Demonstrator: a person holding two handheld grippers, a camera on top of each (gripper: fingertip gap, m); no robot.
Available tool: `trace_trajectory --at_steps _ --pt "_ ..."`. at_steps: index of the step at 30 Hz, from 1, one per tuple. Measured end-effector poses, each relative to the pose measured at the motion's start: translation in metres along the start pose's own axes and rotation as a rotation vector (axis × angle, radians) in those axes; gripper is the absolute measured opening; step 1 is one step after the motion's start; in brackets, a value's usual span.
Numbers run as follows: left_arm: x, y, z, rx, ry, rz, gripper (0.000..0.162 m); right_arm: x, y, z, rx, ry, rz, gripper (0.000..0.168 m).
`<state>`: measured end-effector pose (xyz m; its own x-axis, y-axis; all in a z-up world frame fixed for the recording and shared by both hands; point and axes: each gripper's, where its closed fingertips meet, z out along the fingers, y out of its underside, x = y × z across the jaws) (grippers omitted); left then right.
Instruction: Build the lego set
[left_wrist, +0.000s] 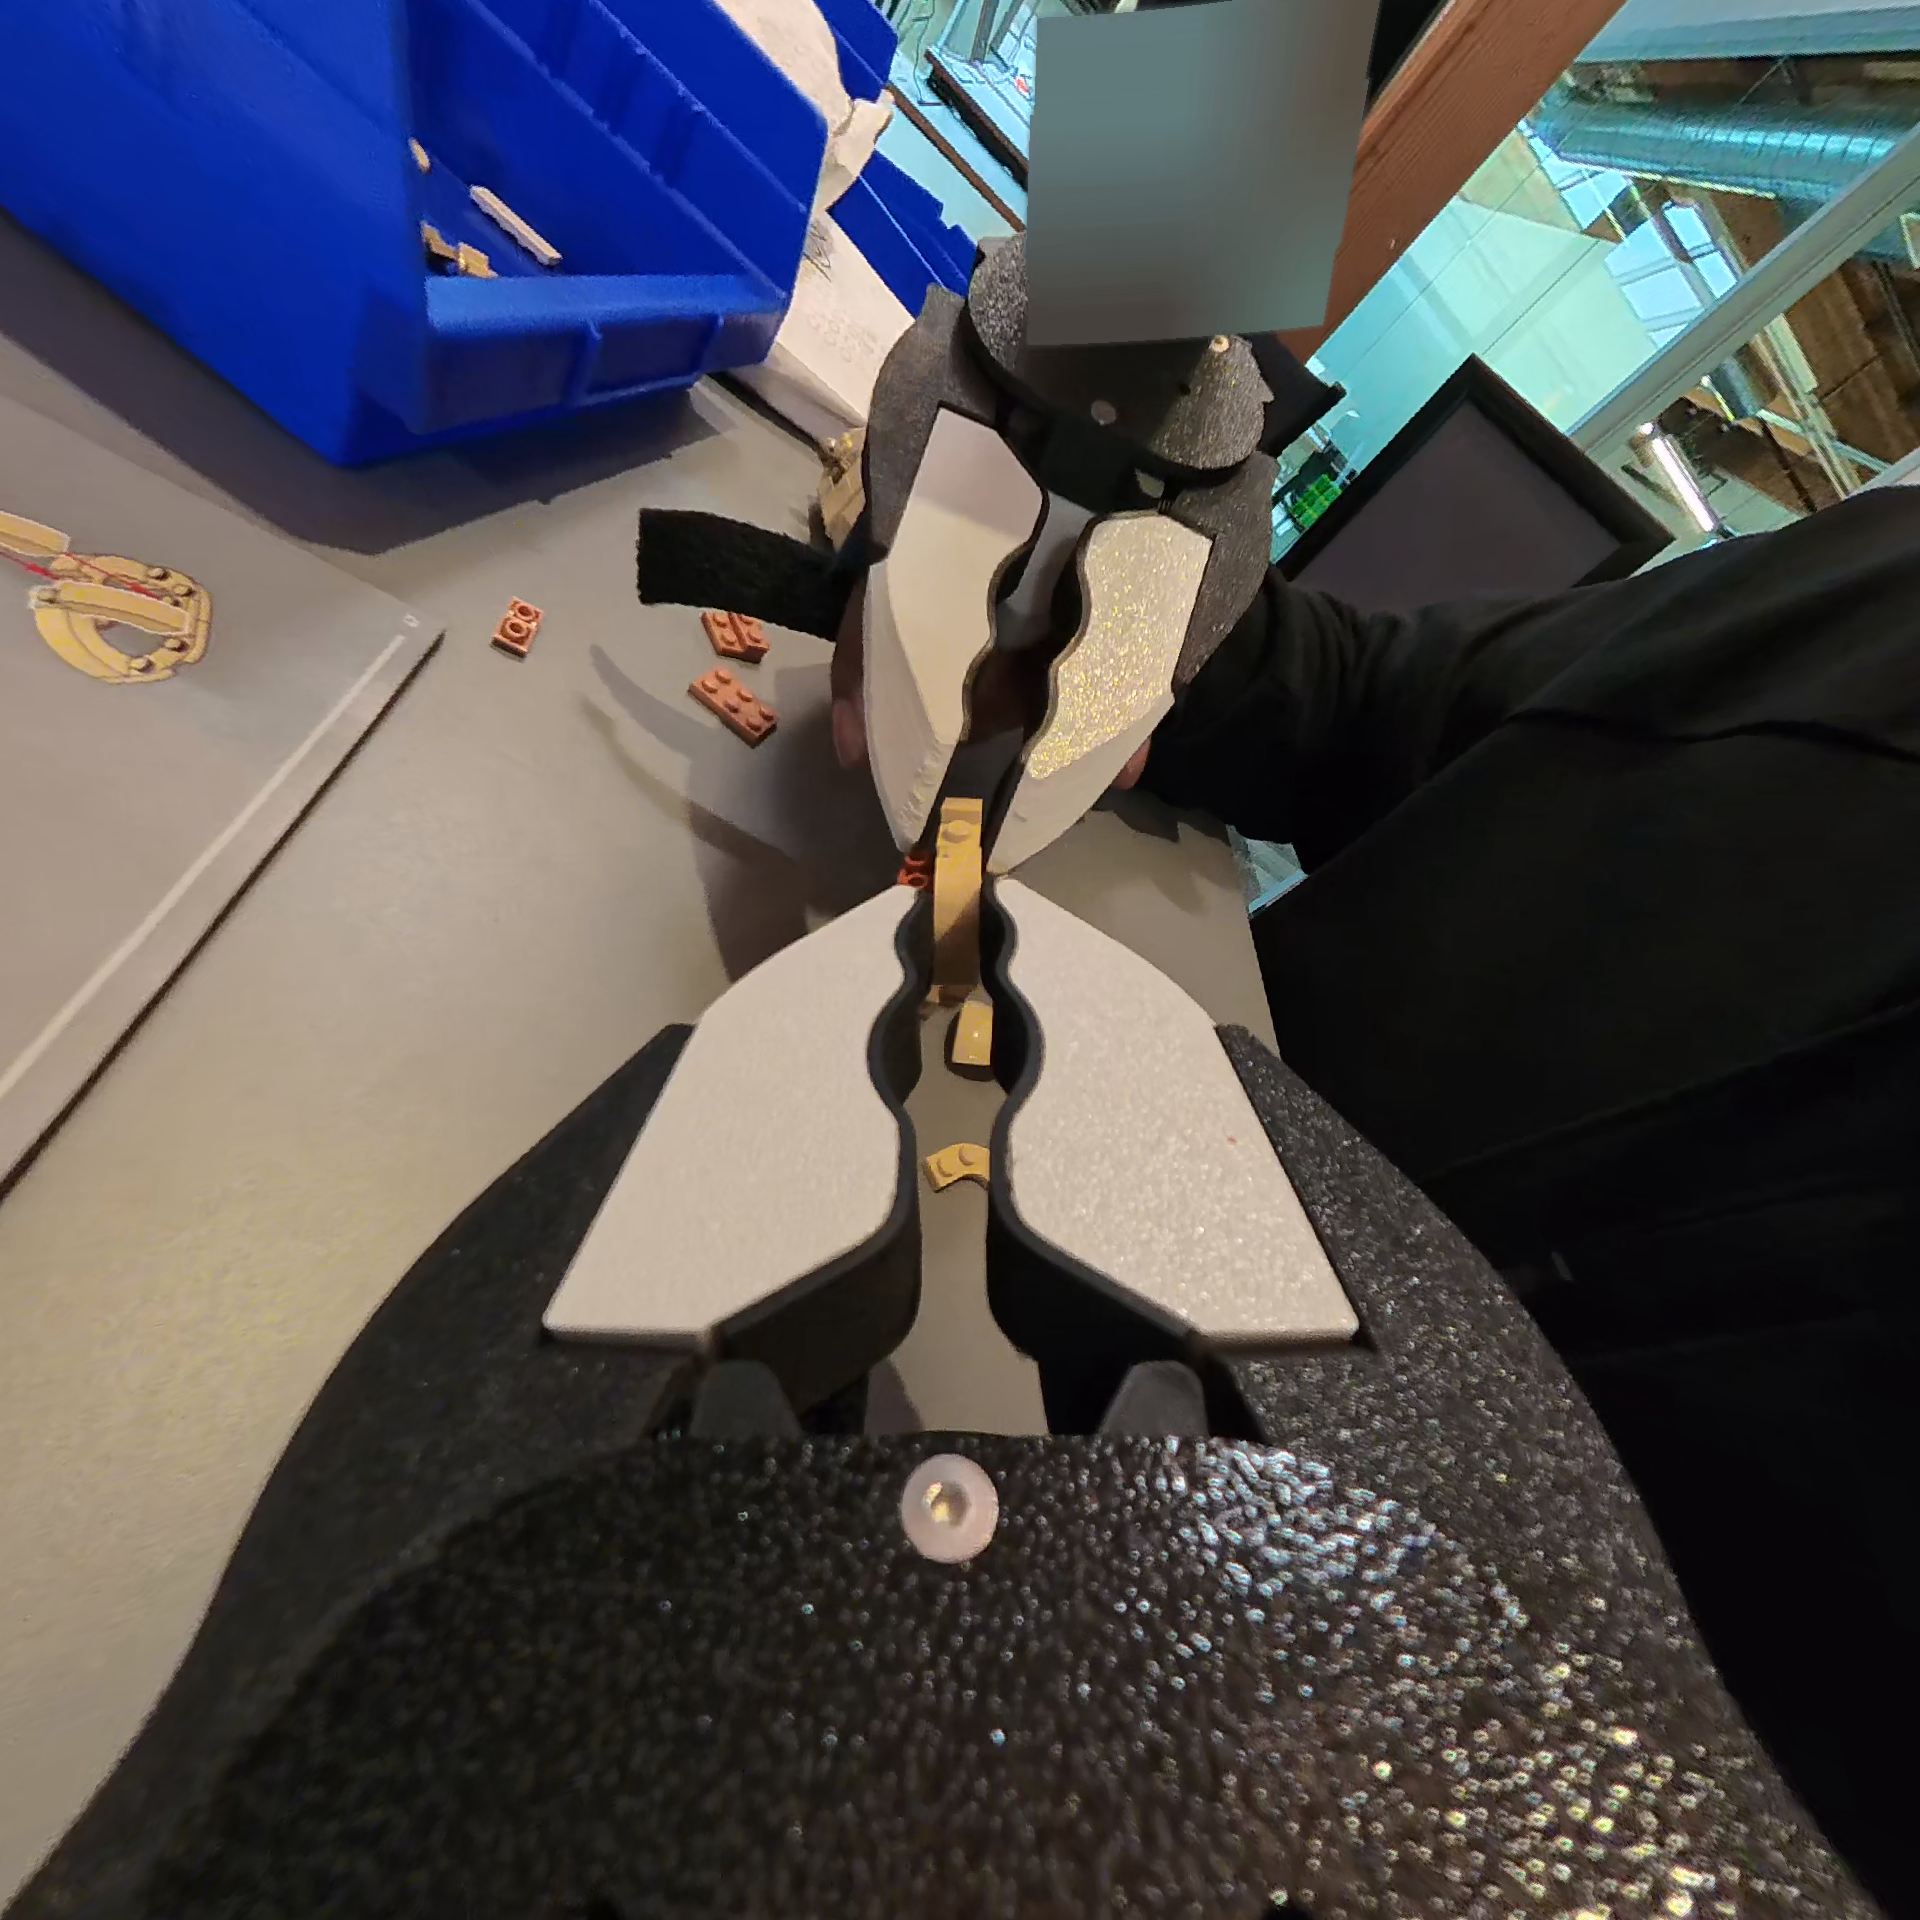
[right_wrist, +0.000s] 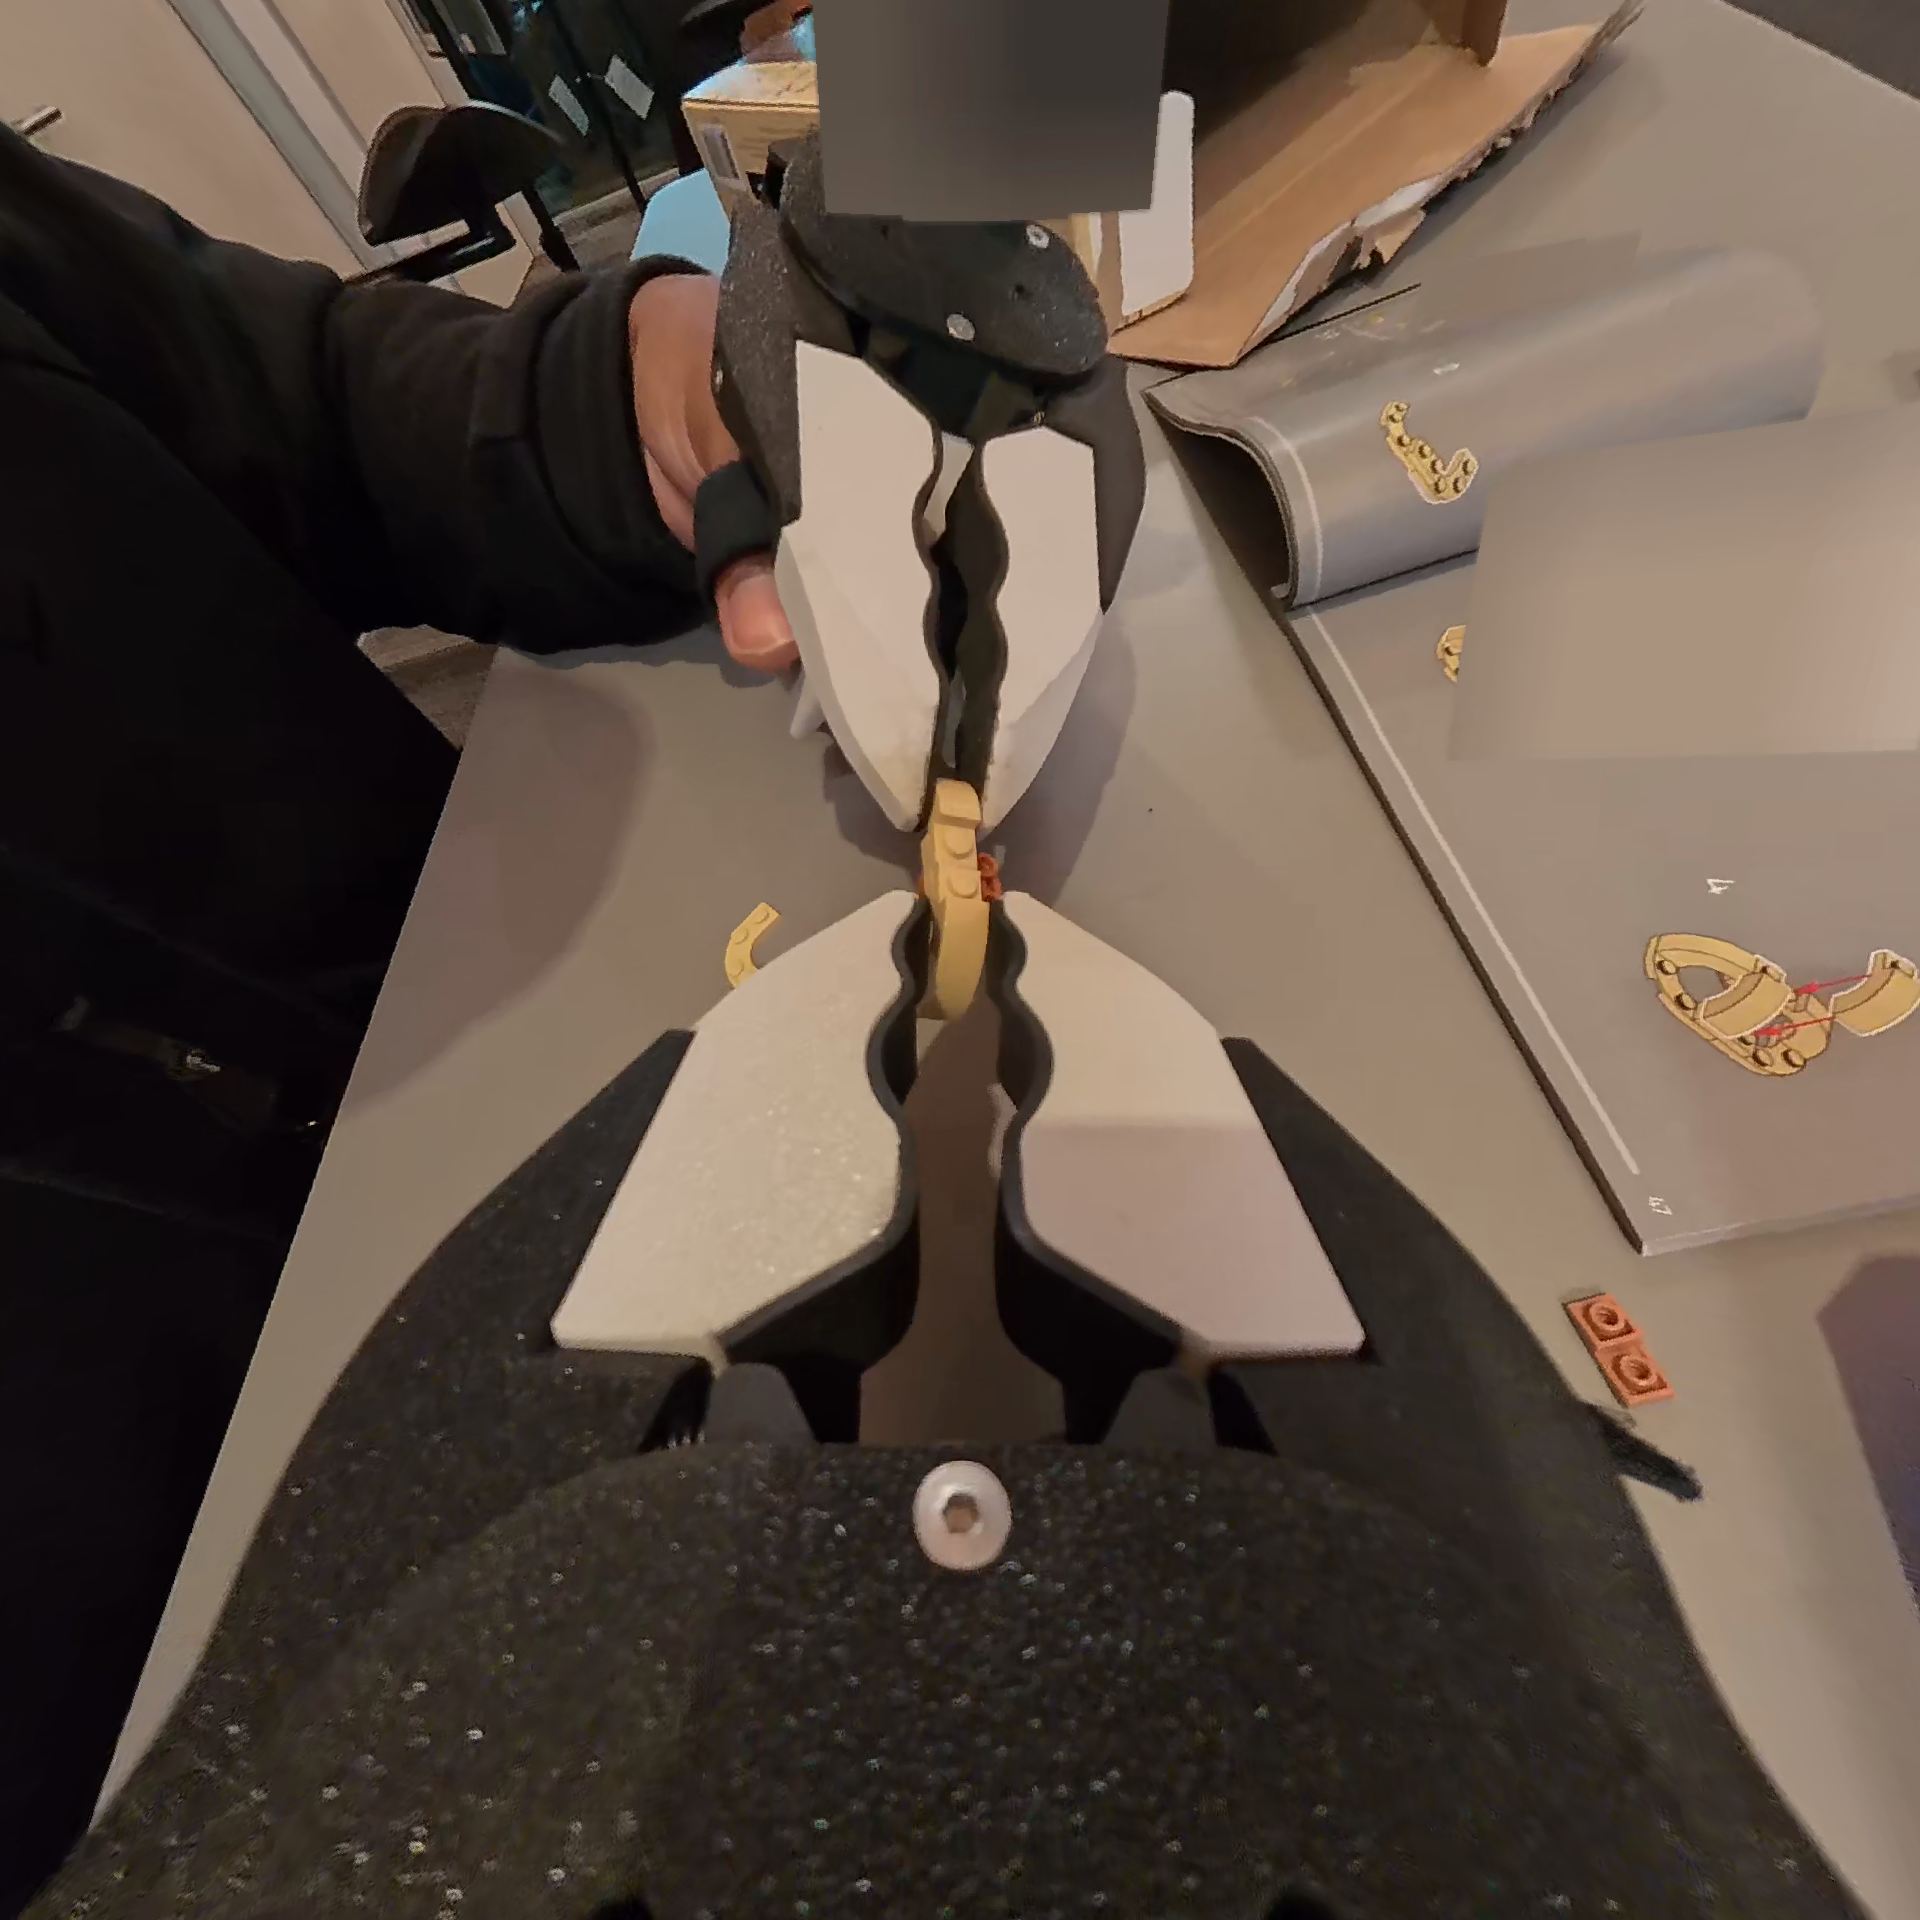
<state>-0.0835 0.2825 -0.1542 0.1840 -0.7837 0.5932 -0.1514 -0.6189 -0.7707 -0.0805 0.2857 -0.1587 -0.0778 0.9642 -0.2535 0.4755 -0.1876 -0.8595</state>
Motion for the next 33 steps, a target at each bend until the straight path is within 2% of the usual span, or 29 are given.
trace_trajectory --at_steps 21,25,33 --pt "0.013 0.006 0.003 -0.05 0.075 0.051 0.008 -0.014 0.004 -0.002 -0.011 -0.076 -0.101 0.01" --pt "0.013 -0.004 -0.002 -0.016 0.022 0.163 0.008 -0.011 -0.008 -0.006 0.055 -0.05 -0.086 0.019" --pt "0.012 -0.007 -0.001 -0.063 -0.133 0.472 0.008 -0.011 -0.017 -0.005 0.058 0.065 -0.216 0.015"
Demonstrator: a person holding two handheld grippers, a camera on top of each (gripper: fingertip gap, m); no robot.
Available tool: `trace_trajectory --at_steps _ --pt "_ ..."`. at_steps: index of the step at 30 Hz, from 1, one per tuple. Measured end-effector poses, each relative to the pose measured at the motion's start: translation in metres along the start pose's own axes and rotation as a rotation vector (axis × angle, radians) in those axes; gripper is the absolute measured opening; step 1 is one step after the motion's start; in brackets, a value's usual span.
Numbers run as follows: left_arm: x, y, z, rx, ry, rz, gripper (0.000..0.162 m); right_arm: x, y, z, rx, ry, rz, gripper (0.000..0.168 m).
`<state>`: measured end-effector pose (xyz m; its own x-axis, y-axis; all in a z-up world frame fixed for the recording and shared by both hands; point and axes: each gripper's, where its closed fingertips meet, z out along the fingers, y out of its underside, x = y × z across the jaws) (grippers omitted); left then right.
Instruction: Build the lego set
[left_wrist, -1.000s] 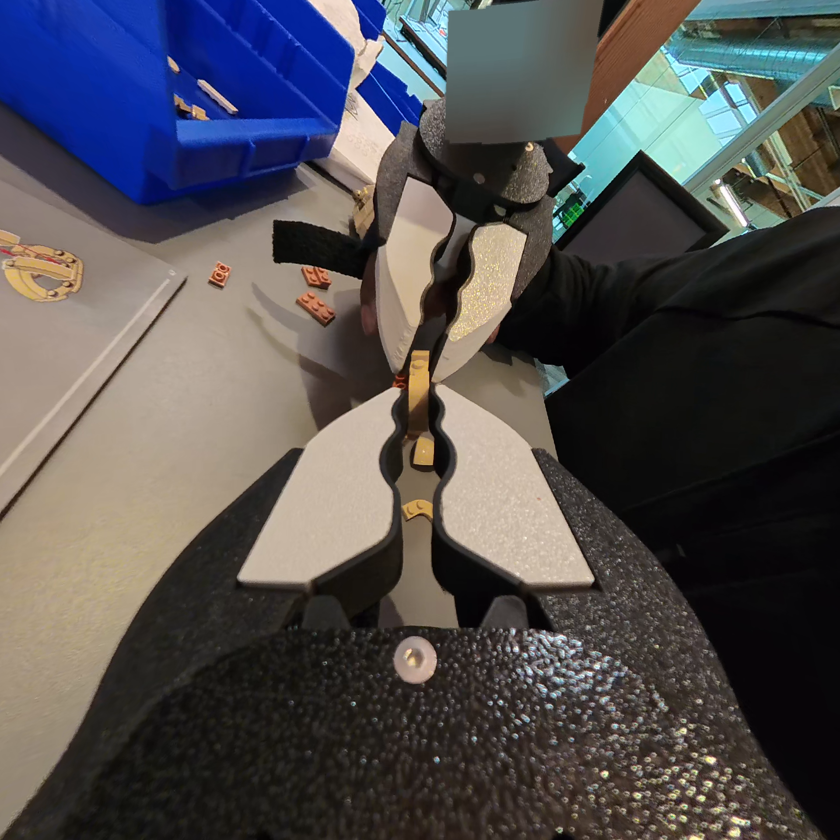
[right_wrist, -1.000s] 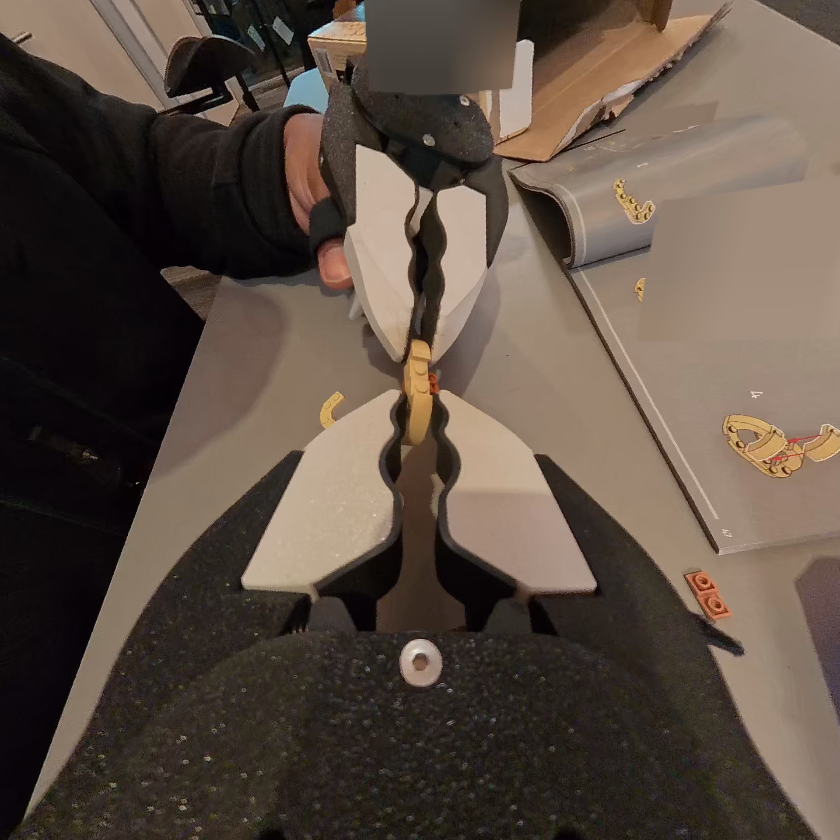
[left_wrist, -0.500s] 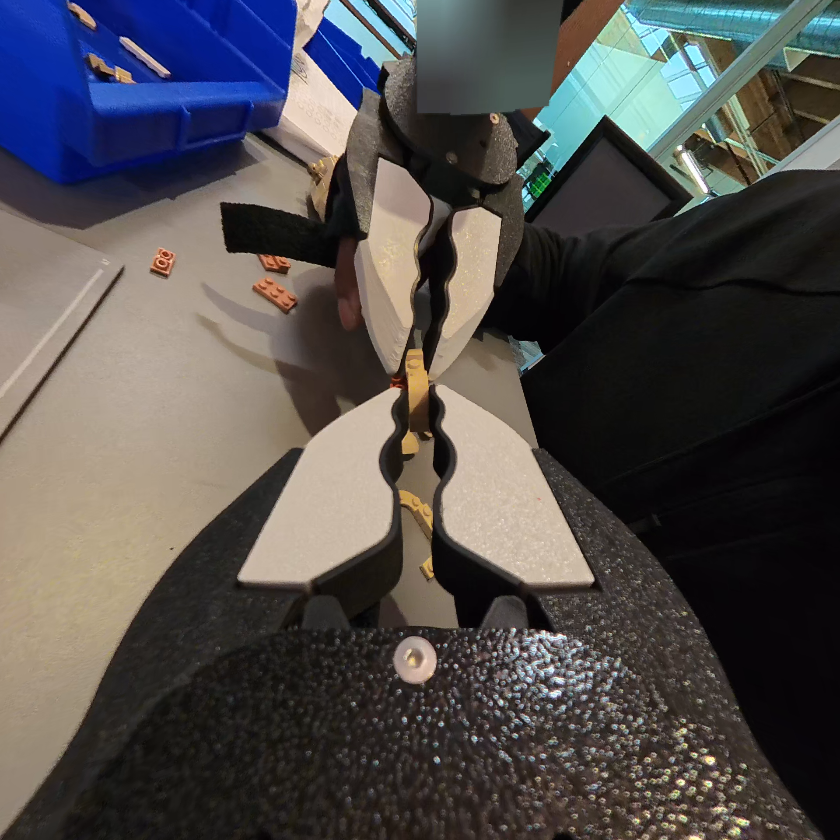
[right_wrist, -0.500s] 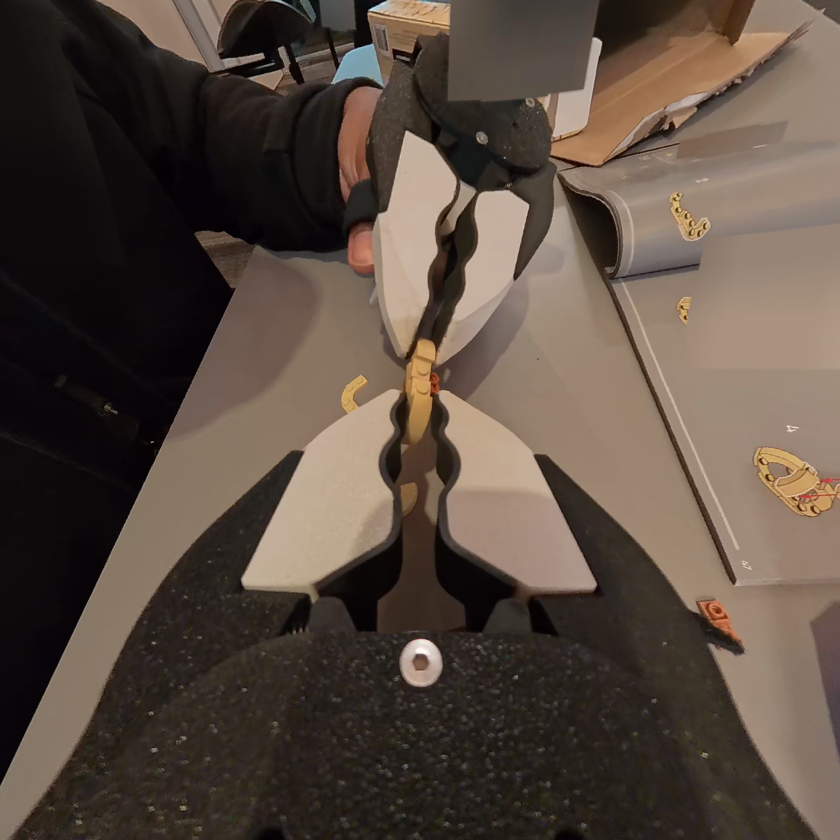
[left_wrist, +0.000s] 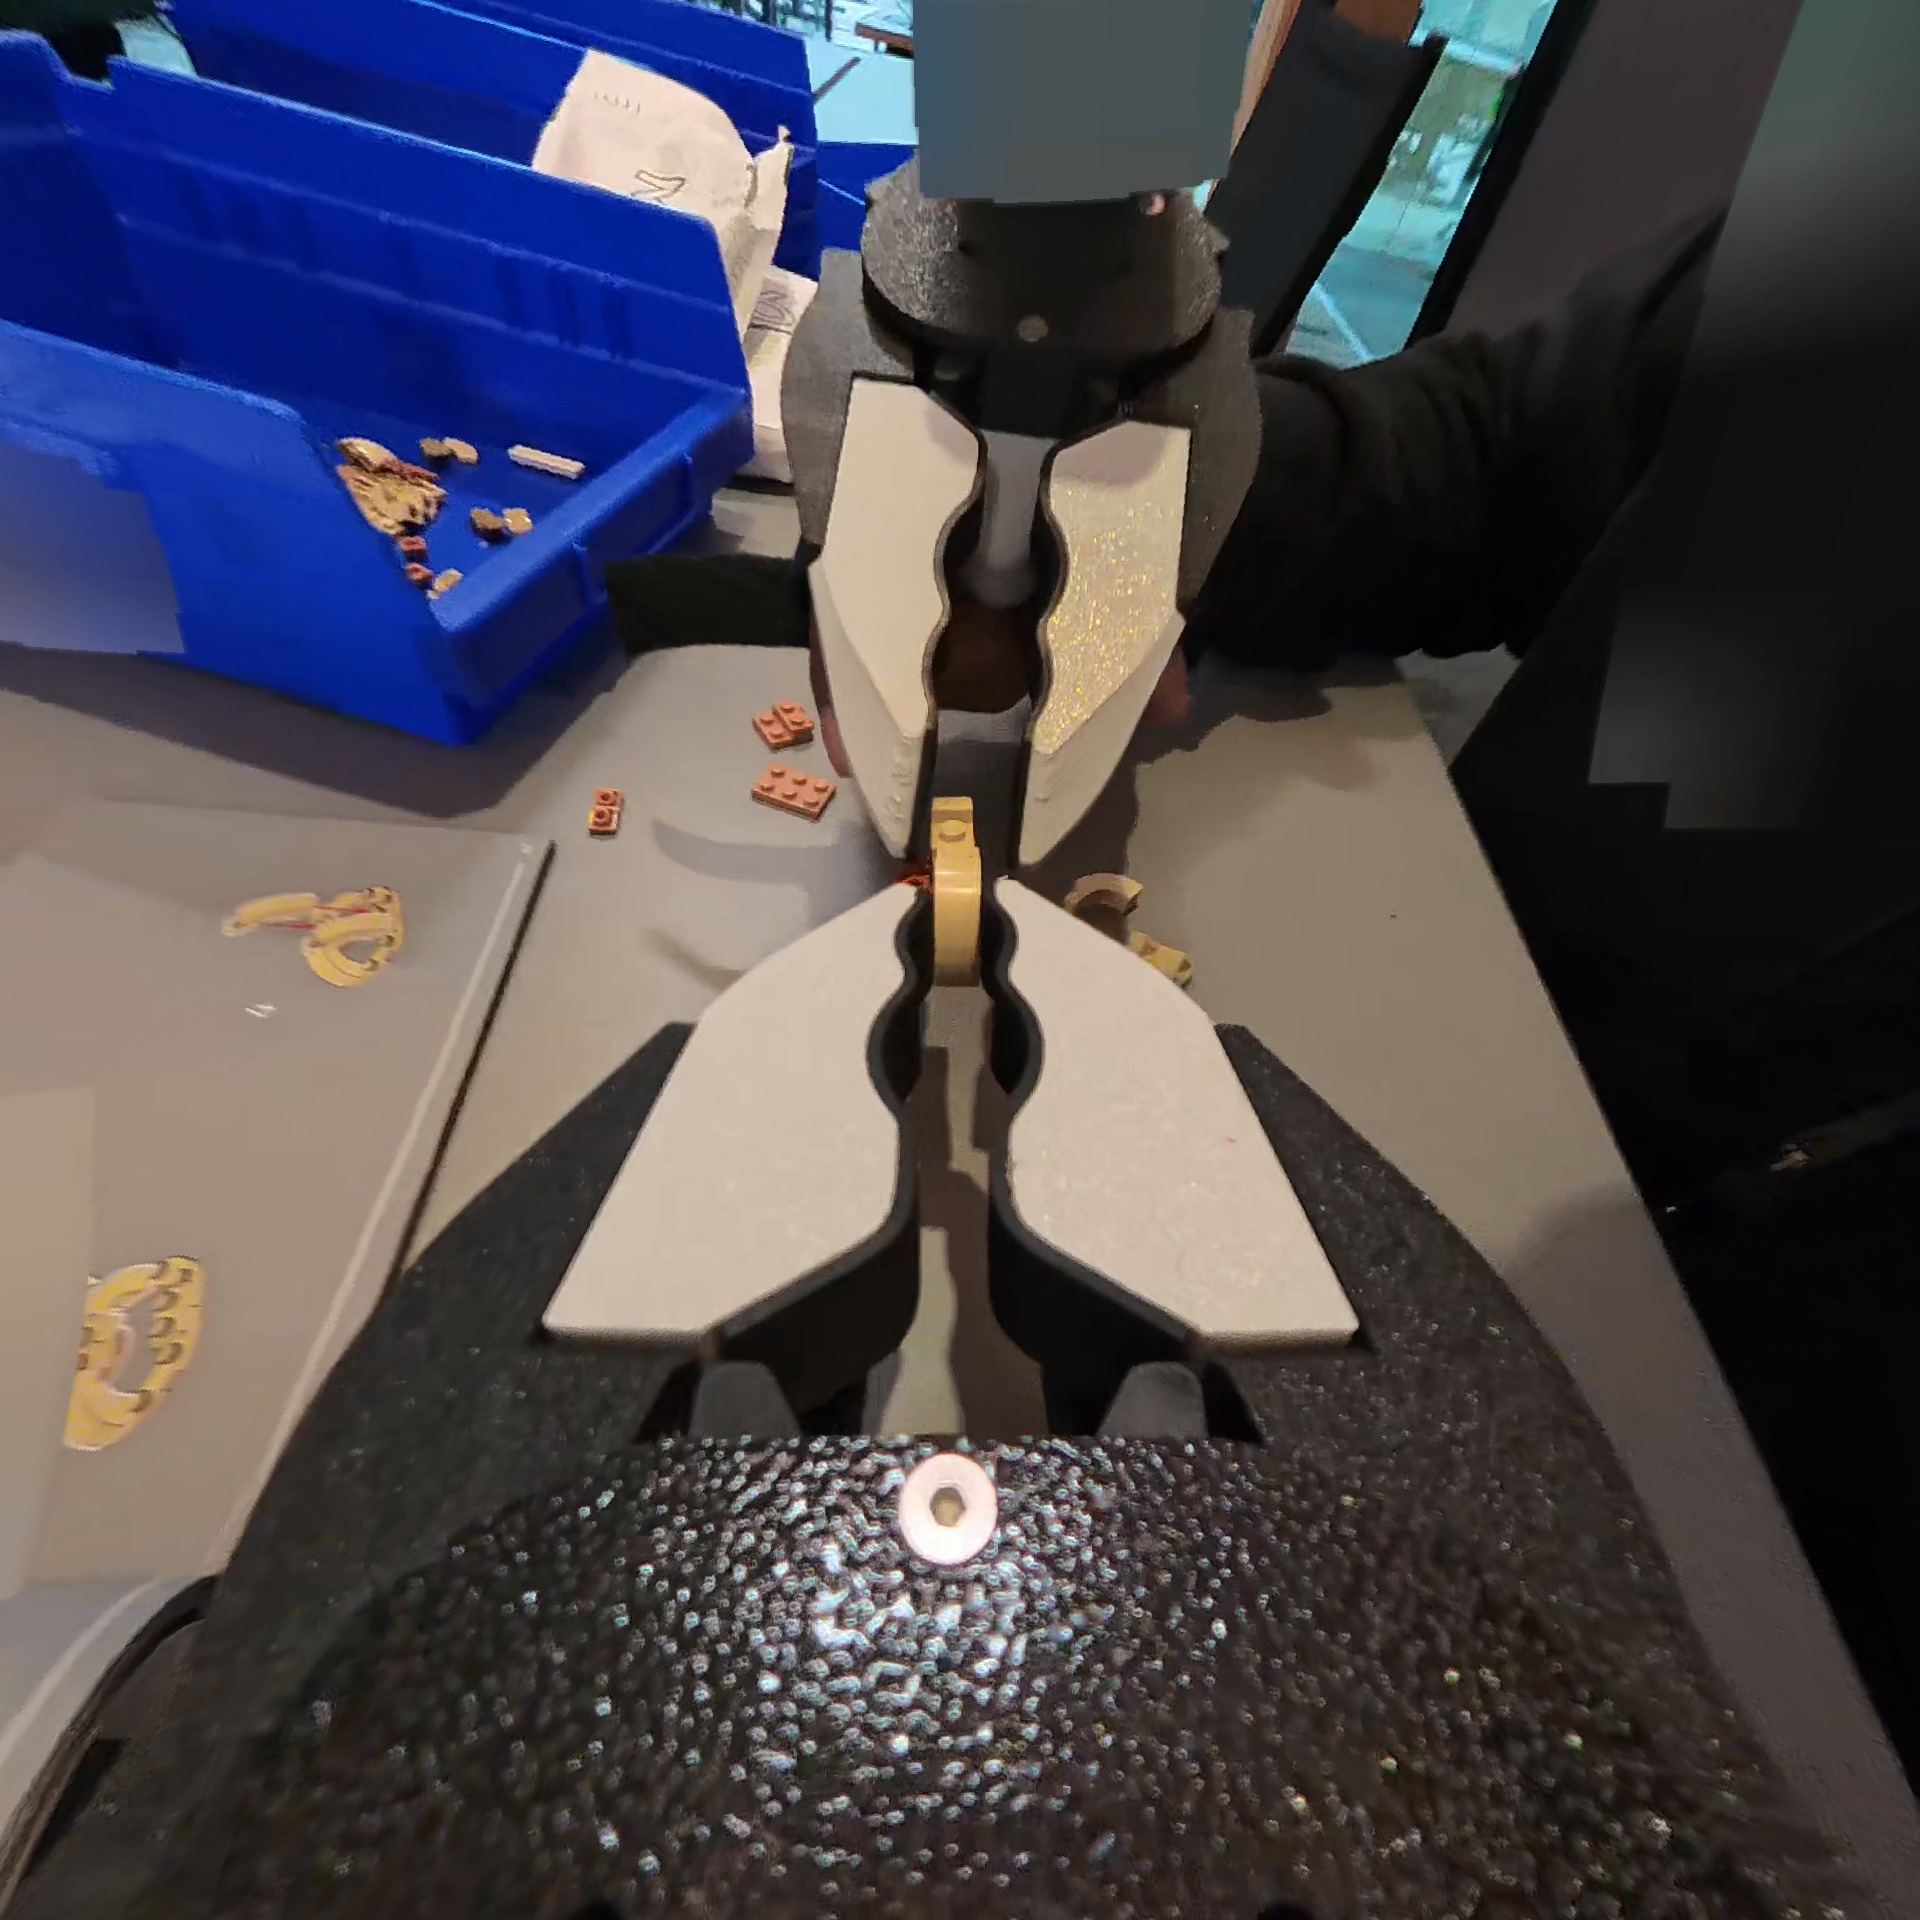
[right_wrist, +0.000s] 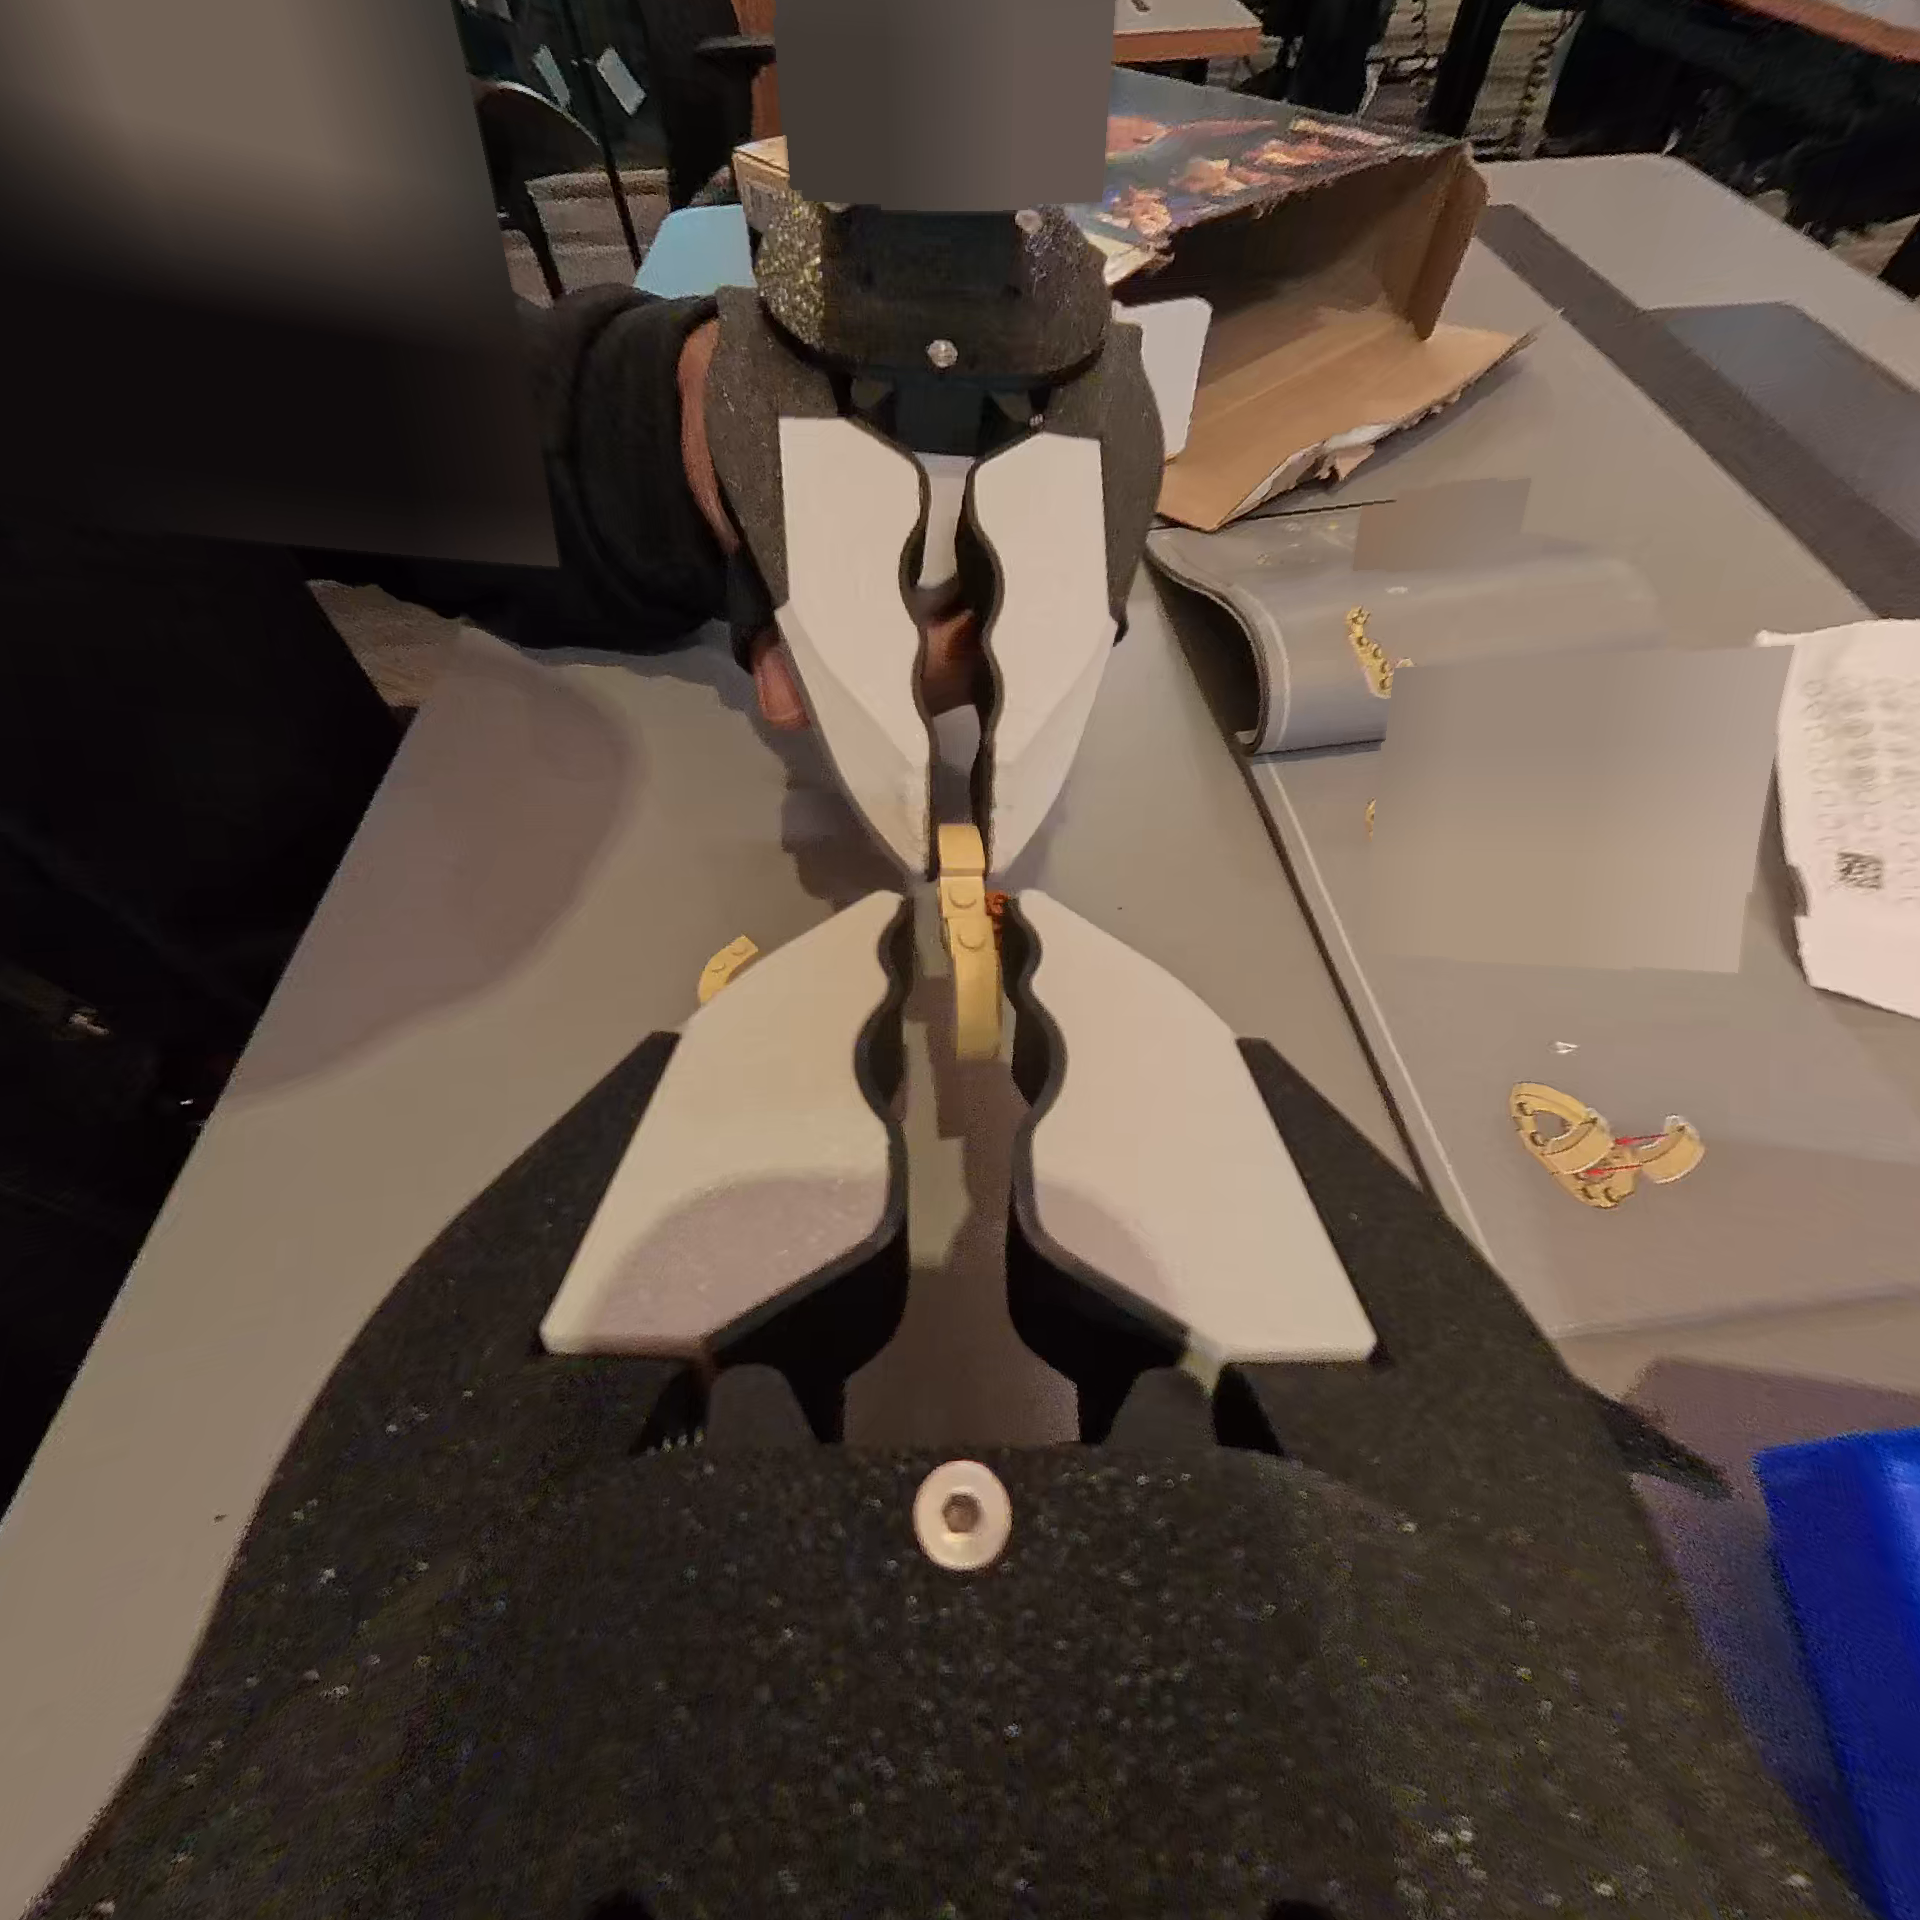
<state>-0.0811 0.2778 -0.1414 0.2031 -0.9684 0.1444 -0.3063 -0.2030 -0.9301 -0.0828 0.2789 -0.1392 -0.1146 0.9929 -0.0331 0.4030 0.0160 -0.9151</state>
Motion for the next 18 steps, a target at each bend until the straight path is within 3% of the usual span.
trace_trajectory --at_steps 18 --pt "-0.0023 0.0021 0.0012 -0.041 -0.069 0.16 0.008 0.0038 0.0037 0.0038 -0.098 0.159 -0.226 0.009"
